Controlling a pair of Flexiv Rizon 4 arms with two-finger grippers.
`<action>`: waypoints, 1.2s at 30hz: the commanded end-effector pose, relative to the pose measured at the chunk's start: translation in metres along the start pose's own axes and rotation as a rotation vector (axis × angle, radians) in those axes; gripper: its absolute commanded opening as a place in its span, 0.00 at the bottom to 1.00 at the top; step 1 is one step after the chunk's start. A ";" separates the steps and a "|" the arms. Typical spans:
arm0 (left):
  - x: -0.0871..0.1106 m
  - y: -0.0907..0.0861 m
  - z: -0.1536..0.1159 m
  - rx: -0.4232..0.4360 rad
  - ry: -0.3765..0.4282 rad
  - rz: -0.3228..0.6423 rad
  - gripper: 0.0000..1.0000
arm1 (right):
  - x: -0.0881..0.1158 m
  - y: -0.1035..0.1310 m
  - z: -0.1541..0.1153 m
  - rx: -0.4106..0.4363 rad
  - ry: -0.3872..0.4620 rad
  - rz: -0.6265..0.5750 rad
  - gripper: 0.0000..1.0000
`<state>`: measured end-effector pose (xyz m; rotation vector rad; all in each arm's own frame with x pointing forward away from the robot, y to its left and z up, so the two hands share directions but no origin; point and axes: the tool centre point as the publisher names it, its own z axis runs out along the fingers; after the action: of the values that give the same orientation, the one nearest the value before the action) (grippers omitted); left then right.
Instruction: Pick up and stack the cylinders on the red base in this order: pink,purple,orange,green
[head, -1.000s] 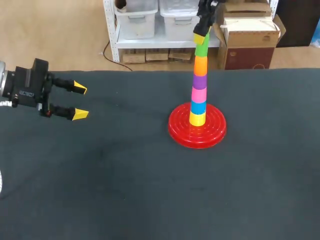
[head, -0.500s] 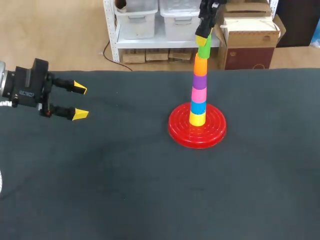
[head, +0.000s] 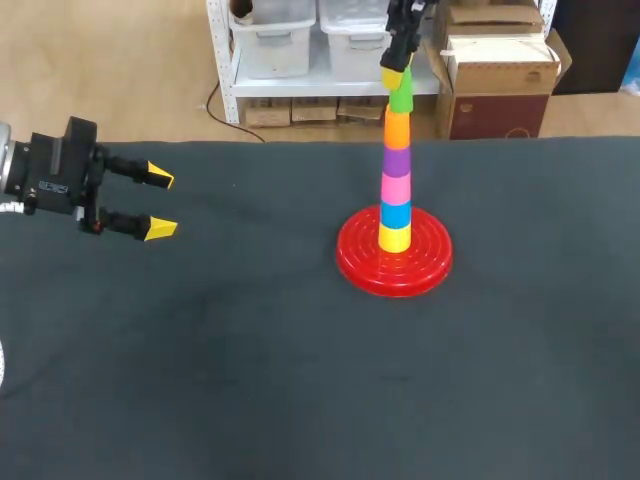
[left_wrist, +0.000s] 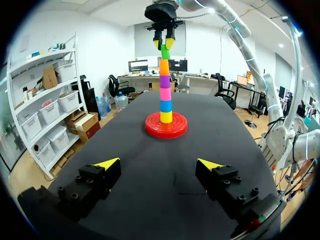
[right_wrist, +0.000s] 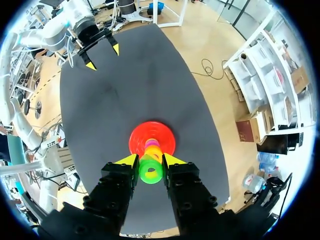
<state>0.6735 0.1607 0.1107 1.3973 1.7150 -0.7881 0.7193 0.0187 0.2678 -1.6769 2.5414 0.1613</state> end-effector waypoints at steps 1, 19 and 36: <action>0.001 0.000 0.000 -0.001 -0.004 0.003 1.00 | 0.003 0.001 0.001 0.004 -0.002 0.004 0.00; 0.001 0.000 0.000 -0.001 -0.004 0.003 1.00 | 0.004 0.002 0.002 0.006 0.003 0.004 0.00; 0.001 0.000 0.000 -0.001 -0.004 0.003 1.00 | 0.006 0.001 -0.005 0.038 0.000 0.015 0.00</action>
<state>0.6735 0.1607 0.1107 1.3973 1.7150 -0.7881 0.7210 0.0161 0.2710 -1.6510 2.5496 0.1151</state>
